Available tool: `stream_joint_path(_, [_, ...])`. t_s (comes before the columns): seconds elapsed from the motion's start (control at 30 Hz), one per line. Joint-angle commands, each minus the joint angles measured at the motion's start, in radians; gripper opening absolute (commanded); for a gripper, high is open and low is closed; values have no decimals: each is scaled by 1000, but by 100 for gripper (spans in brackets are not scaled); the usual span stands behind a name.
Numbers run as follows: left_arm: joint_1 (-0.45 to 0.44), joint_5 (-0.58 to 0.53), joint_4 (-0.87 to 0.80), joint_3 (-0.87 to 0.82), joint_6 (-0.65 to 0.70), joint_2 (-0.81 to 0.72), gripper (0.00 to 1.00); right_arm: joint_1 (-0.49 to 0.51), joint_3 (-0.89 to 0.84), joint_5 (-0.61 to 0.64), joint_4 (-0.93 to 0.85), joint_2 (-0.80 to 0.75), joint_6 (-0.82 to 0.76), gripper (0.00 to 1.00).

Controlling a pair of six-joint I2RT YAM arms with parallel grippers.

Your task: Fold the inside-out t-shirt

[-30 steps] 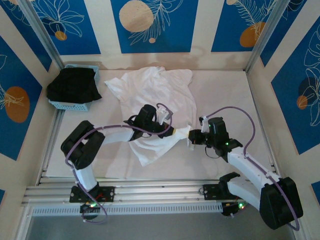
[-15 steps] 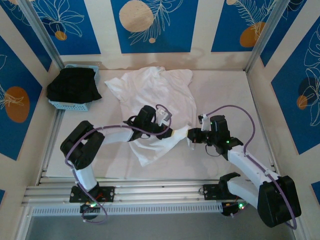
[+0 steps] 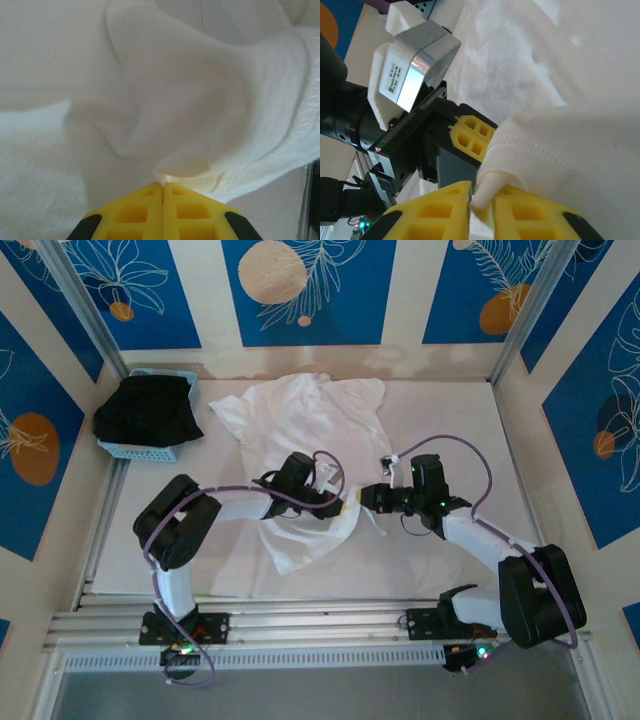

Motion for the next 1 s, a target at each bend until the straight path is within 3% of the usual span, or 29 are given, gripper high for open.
stream_joint_path(0.0, [24,44,42,14,-39,30,5,-5,18,-65,54,10,-32,22])
stream_joint_path(0.17, [35,68,71,14,-61,53,5,-6,11,-73,84,27,-29,21])
stream_joint_path(0.3, [36,72,69,17,-57,59,5,-6,23,-44,81,61,-22,15])
stream_joint_path(0.53, [38,71,63,17,-54,55,5,-1,14,44,1,35,-39,21])
stream_joint_path(0.77, [38,67,37,7,-35,25,8,80,-7,284,-284,-122,-2,35])
stream_joint_path(0.97, [37,66,29,2,-33,-5,11,142,-33,318,-288,-103,13,42])
